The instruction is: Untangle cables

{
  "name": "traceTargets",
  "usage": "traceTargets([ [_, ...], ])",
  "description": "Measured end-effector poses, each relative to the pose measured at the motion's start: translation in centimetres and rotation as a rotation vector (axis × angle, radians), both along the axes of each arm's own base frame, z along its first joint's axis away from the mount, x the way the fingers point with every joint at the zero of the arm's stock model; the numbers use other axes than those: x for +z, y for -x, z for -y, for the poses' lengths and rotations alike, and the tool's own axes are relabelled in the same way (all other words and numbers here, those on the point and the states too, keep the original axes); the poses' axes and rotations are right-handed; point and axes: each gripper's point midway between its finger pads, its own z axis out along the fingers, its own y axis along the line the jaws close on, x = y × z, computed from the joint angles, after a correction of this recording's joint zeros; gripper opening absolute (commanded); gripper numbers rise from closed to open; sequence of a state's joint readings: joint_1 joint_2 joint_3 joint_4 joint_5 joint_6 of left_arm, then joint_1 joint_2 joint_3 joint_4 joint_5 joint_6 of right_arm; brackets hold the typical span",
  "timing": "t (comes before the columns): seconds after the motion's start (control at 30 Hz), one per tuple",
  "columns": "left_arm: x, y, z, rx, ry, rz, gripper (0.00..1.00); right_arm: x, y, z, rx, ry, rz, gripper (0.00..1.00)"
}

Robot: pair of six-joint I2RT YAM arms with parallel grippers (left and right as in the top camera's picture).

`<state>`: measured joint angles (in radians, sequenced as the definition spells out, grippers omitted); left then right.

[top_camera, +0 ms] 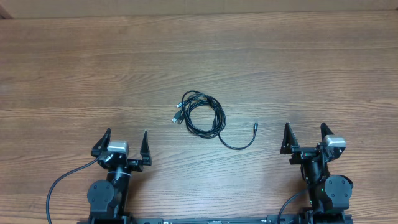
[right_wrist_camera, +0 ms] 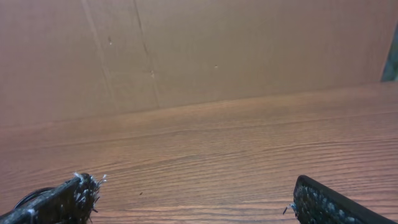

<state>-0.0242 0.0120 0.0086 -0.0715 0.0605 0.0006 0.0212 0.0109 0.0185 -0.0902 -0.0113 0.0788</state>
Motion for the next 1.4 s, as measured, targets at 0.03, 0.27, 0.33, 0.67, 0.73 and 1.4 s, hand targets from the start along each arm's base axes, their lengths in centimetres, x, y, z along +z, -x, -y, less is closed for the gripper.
traceTargets([
  [0.03, 0.00, 0.00, 0.01, 0.000, 0.000, 0.000, 1.00, 0.00, 0.00, 0.01, 0.000, 0.000, 0.000, 1.00],
  [0.27, -0.01, 0.00, -0.02, -0.001, -0.023, 0.002, 1.00, 0.00, 0.00, 0.00, 0.000, 0.000, 0.000, 1.00],
  [0.33, -0.01, 0.00, -0.05, 0.001, -0.026, 0.002, 1.00, -0.02, 0.00, 0.00, 0.000, 0.000, 0.000, 1.00],
  [0.67, -0.09, -0.03, -0.50, 0.027, -0.031, -0.001, 0.99, -0.02, 0.00, 0.00, 0.000, 0.000, 0.000, 1.00],
  [0.73, -0.09, -0.03, -0.53, 0.029, -0.031, -0.001, 1.00, -0.02, 0.00, 0.00, 0.000, 0.000, 0.000, 1.00],
  [1.4, -0.14, -0.03, -0.59, 0.032, -0.031, -0.004, 1.00, -0.03, 0.00, -0.01, 0.000, 0.000, -0.001, 1.00],
])
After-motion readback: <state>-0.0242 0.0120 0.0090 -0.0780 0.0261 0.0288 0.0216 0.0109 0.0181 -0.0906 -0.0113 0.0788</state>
